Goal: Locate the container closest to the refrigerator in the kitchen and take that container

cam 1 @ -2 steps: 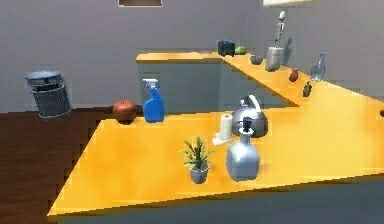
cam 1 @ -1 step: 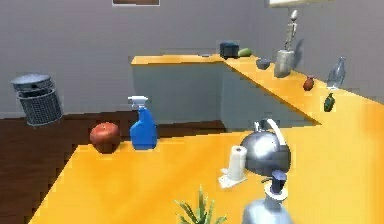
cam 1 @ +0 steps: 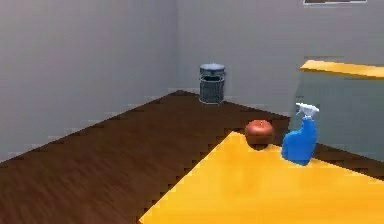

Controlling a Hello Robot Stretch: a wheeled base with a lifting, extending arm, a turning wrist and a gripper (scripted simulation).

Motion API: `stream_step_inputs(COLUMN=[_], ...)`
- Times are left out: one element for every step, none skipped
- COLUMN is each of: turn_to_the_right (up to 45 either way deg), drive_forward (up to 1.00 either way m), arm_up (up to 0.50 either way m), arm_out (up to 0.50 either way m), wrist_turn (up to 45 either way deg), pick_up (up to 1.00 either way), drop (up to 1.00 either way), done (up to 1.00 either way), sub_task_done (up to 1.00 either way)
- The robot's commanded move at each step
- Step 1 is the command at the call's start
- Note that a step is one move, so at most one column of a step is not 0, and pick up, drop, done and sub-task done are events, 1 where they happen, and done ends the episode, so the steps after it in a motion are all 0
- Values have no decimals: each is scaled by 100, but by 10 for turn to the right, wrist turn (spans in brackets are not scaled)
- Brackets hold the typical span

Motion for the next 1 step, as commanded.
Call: stream_step_inputs(turn_to_the_right=[-450], drive_forward=[0], arm_up=[0], arm_out=[0], wrist_turn=[0], pick_up=[0], drop=[0], done=[0], sub_task_done=[0])
